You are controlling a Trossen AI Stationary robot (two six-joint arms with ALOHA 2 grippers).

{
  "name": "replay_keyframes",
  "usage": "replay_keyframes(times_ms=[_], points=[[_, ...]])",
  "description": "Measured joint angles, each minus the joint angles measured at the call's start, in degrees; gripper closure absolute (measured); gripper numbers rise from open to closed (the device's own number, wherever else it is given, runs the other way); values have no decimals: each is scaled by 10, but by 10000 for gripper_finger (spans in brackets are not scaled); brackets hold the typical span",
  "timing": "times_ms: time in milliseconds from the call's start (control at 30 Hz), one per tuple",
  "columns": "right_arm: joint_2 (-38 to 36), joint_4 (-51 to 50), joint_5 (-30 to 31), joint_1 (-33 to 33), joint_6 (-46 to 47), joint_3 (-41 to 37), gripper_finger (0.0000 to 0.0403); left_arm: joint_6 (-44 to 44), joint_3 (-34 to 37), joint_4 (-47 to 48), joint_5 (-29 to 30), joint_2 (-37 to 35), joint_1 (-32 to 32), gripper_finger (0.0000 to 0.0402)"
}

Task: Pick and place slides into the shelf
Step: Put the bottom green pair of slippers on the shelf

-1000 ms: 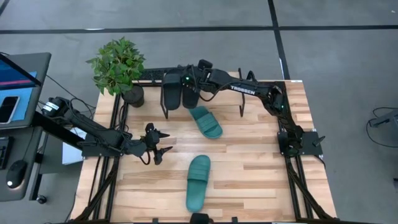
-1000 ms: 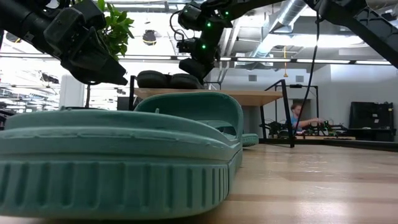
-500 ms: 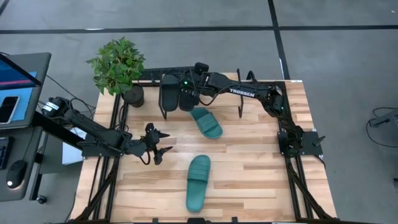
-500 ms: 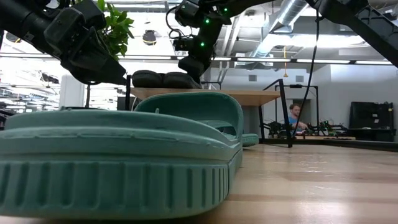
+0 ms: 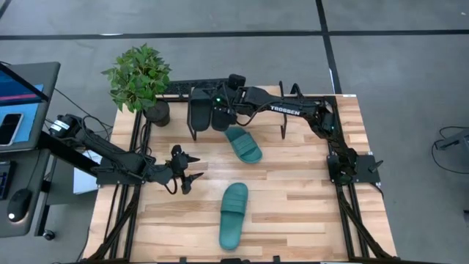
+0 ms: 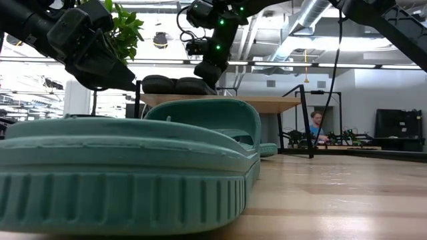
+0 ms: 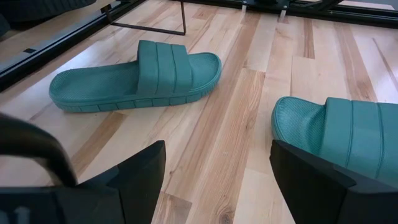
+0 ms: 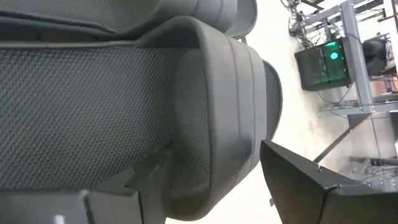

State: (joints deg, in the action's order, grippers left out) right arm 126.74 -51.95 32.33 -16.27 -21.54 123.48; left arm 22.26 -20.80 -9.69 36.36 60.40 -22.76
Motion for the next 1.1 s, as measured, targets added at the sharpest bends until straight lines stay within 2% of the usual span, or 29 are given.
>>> replay_keyframes(times_ms=[633, 900, 1100], points=[[0, 1, 12, 22, -26, 0, 178, 0, 0, 0, 0, 0, 0, 127], [0, 1, 55, 23, -30, 0, 178, 0, 0, 0, 0, 0, 0, 127], [-1, -8, 55, 31, -30, 39, 178, 0, 0, 0, 0, 0, 0, 127]])
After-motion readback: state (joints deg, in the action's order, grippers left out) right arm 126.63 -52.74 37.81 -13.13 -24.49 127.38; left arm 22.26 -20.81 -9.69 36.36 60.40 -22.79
